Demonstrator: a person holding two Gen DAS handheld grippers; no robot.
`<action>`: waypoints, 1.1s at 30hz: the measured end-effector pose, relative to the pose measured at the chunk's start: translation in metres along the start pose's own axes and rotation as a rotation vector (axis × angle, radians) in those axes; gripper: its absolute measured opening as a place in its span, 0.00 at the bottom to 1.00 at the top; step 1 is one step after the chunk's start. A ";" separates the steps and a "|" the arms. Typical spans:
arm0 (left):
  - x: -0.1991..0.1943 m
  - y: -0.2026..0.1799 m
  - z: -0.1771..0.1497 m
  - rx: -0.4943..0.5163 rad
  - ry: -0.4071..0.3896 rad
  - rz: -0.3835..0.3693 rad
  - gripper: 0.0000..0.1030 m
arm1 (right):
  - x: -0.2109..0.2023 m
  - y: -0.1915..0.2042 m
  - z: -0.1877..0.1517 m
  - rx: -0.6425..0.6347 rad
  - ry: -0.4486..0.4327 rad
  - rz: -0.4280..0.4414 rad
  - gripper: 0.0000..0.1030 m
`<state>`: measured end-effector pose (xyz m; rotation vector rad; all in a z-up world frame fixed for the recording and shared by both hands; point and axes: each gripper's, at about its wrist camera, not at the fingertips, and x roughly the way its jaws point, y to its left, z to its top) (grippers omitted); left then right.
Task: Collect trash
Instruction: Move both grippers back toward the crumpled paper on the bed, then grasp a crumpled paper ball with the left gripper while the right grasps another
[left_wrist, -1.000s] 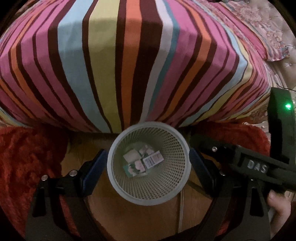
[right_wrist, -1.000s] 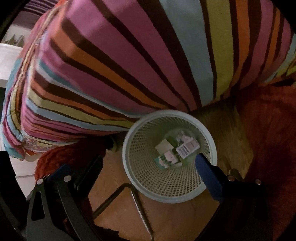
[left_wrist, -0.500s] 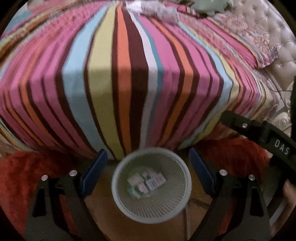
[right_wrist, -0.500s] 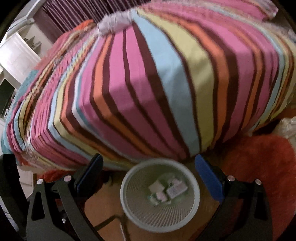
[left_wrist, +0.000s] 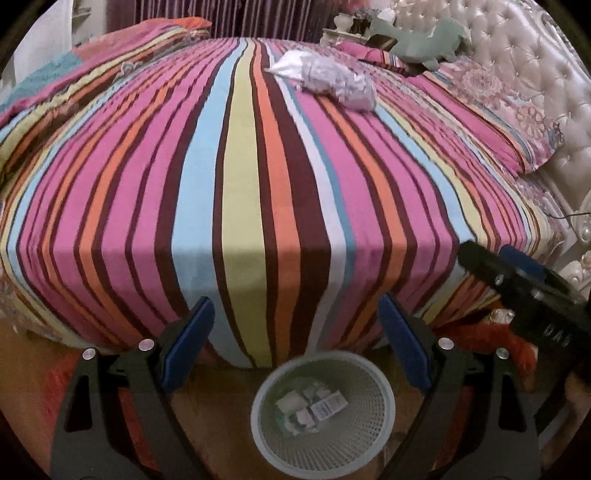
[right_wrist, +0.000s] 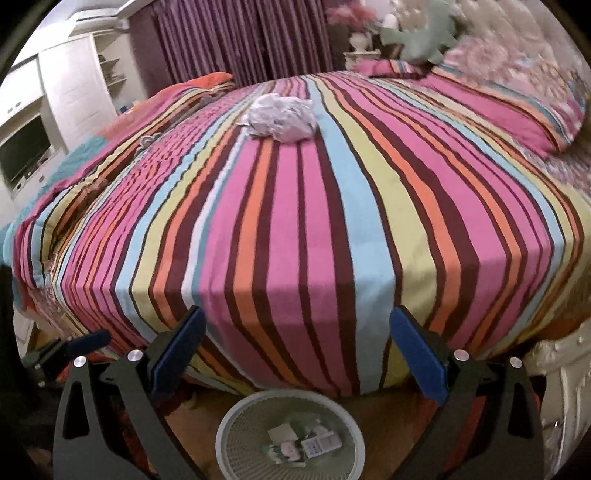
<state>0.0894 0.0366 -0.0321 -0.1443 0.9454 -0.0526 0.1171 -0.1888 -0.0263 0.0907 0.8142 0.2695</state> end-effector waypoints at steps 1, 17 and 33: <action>0.000 0.000 0.006 0.005 -0.005 -0.003 0.85 | -0.002 0.003 0.001 -0.003 -0.002 -0.001 0.93; 0.039 0.007 0.144 -0.032 -0.093 -0.085 0.85 | 0.035 -0.015 0.069 -0.003 -0.046 -0.043 0.93; 0.106 0.002 0.242 -0.039 -0.051 -0.126 0.85 | 0.091 -0.010 0.125 -0.093 -0.022 -0.012 0.93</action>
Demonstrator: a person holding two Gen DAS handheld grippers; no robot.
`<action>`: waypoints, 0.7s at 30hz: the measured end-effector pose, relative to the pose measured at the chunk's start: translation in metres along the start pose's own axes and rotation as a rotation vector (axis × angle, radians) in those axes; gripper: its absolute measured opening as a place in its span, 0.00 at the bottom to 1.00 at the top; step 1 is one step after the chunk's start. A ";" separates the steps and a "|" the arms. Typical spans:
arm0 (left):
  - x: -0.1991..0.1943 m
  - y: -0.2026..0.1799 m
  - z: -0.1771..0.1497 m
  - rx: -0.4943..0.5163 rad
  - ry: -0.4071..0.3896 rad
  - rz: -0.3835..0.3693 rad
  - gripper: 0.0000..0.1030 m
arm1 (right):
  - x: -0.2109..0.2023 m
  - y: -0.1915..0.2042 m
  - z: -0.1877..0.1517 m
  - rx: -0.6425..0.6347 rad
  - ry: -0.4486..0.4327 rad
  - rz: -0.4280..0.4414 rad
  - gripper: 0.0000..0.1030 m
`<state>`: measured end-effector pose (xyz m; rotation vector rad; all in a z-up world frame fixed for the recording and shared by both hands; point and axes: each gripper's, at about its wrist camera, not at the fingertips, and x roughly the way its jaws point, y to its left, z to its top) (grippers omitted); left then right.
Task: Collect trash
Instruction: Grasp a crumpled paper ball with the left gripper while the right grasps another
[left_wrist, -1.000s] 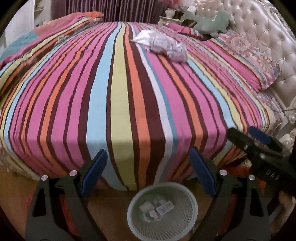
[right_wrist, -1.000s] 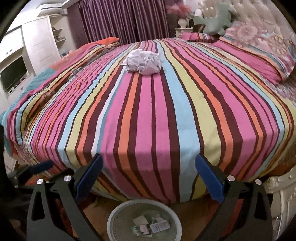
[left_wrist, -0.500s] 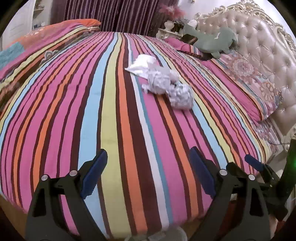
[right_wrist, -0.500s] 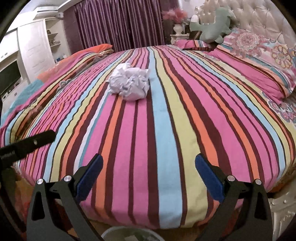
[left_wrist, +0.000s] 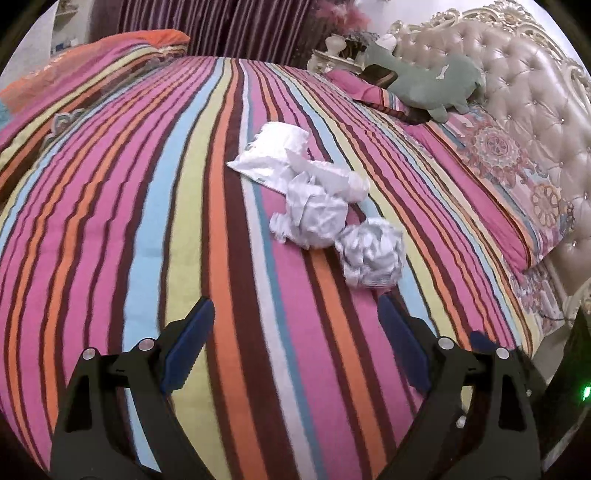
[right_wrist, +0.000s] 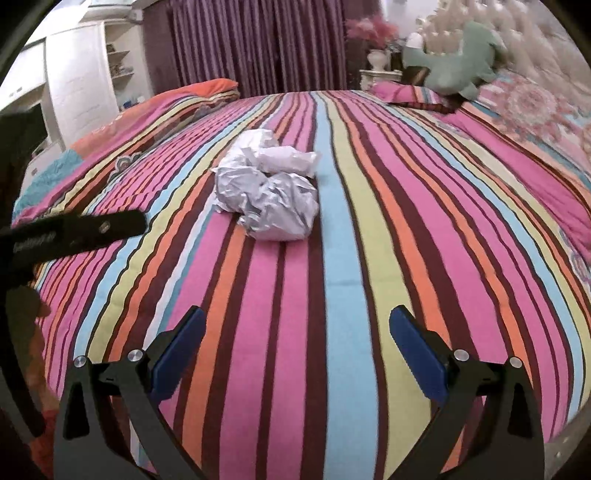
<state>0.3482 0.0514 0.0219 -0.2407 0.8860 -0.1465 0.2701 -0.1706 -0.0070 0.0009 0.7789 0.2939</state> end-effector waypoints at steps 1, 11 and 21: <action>0.005 -0.001 0.007 0.001 0.006 -0.004 0.85 | 0.004 0.002 0.004 -0.005 0.003 0.004 0.93; 0.068 -0.009 0.063 0.001 0.113 -0.058 0.85 | 0.041 0.011 0.037 -0.035 0.024 0.043 0.92; 0.114 -0.019 0.078 0.048 0.218 -0.059 0.85 | 0.068 0.013 0.056 -0.043 0.015 0.055 0.92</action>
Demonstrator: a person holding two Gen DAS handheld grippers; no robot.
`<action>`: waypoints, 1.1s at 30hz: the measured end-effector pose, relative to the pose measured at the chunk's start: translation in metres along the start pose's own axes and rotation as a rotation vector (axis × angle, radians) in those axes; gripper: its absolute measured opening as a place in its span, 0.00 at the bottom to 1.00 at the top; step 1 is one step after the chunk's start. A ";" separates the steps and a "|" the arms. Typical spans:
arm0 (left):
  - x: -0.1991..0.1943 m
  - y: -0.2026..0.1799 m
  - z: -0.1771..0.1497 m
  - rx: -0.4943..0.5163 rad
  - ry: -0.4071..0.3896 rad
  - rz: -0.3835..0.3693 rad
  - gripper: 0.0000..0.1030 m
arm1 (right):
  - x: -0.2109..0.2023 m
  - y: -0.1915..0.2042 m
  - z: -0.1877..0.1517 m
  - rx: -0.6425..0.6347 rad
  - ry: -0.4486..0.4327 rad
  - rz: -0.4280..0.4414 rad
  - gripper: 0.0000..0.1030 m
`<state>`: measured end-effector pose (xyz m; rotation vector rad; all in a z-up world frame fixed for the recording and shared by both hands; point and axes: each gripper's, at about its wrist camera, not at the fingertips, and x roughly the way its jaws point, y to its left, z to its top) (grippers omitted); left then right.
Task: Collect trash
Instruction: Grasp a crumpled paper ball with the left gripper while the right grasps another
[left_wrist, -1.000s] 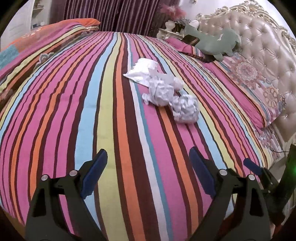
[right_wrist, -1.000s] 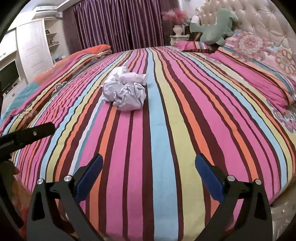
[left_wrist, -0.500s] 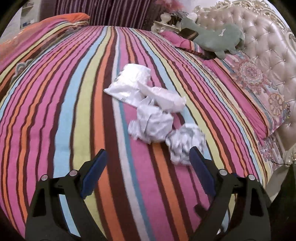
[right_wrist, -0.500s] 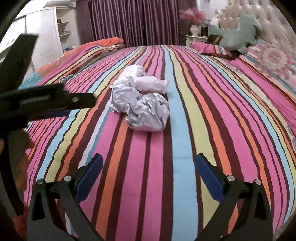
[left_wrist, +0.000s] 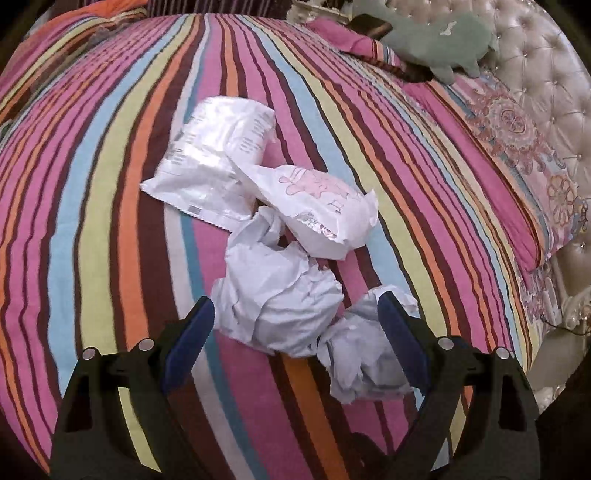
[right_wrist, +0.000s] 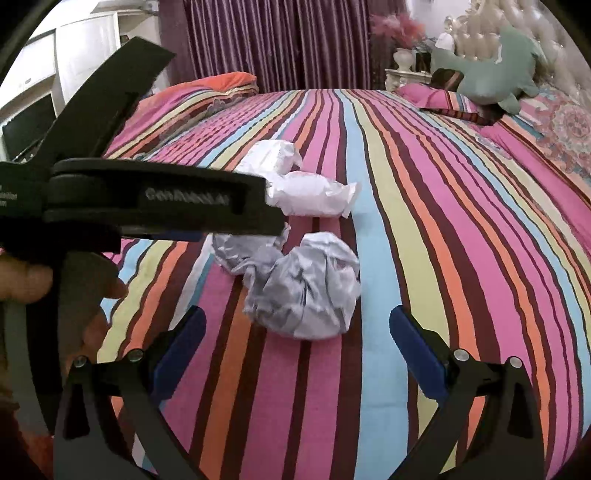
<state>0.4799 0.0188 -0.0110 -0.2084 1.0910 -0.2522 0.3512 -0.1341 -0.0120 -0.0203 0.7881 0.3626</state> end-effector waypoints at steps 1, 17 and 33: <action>0.004 0.000 0.002 0.001 0.008 0.005 0.85 | 0.001 0.000 0.001 0.001 0.000 0.000 0.92; 0.023 0.018 0.007 0.024 0.037 0.095 0.55 | 0.043 0.001 0.015 0.005 0.070 0.009 0.85; -0.024 0.046 -0.050 -0.080 -0.016 0.070 0.54 | -0.003 -0.006 -0.010 0.077 0.064 0.007 0.56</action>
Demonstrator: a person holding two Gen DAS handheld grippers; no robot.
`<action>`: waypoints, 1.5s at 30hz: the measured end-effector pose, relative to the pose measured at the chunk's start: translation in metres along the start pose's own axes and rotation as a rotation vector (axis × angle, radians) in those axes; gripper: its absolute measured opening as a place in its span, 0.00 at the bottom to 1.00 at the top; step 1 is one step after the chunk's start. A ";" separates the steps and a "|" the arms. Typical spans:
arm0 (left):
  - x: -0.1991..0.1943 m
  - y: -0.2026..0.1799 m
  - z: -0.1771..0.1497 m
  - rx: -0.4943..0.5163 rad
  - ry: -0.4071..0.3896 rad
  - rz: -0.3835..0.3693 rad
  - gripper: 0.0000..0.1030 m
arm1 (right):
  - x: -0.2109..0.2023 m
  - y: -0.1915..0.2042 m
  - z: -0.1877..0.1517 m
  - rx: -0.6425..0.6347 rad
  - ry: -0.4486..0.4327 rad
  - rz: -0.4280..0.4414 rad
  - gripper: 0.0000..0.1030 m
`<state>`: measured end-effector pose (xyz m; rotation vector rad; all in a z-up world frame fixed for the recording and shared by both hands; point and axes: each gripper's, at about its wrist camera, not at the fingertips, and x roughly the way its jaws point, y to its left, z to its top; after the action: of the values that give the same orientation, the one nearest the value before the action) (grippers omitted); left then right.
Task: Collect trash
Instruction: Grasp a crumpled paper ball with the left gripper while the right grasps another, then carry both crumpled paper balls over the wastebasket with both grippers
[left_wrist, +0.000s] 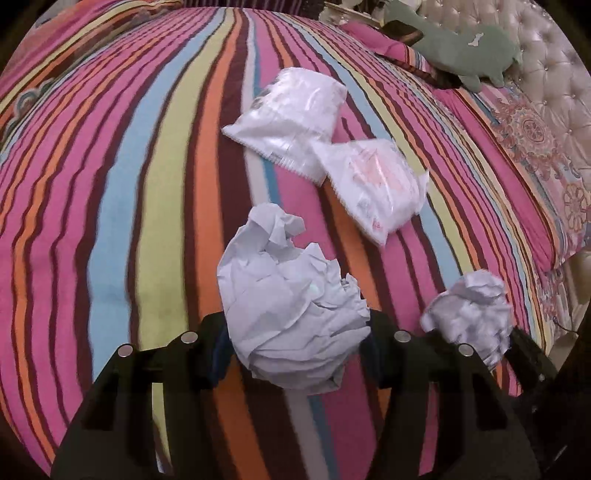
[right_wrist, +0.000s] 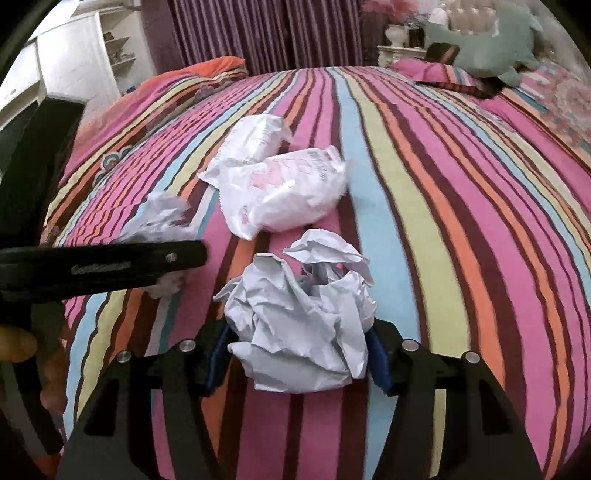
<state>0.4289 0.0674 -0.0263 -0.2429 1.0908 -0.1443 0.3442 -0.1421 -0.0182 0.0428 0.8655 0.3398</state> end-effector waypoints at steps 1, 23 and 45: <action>-0.004 0.001 -0.007 -0.004 -0.001 0.002 0.54 | -0.001 -0.001 -0.001 0.004 -0.001 0.000 0.56; -0.090 -0.025 -0.125 0.062 -0.101 0.051 0.54 | -0.076 -0.002 -0.069 0.029 -0.050 0.026 0.56; -0.141 -0.048 -0.296 0.136 -0.028 0.002 0.54 | -0.149 0.016 -0.165 0.100 -0.004 0.097 0.56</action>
<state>0.1018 0.0180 -0.0223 -0.1217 1.0483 -0.2122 0.1265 -0.1897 -0.0134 0.1782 0.8773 0.3868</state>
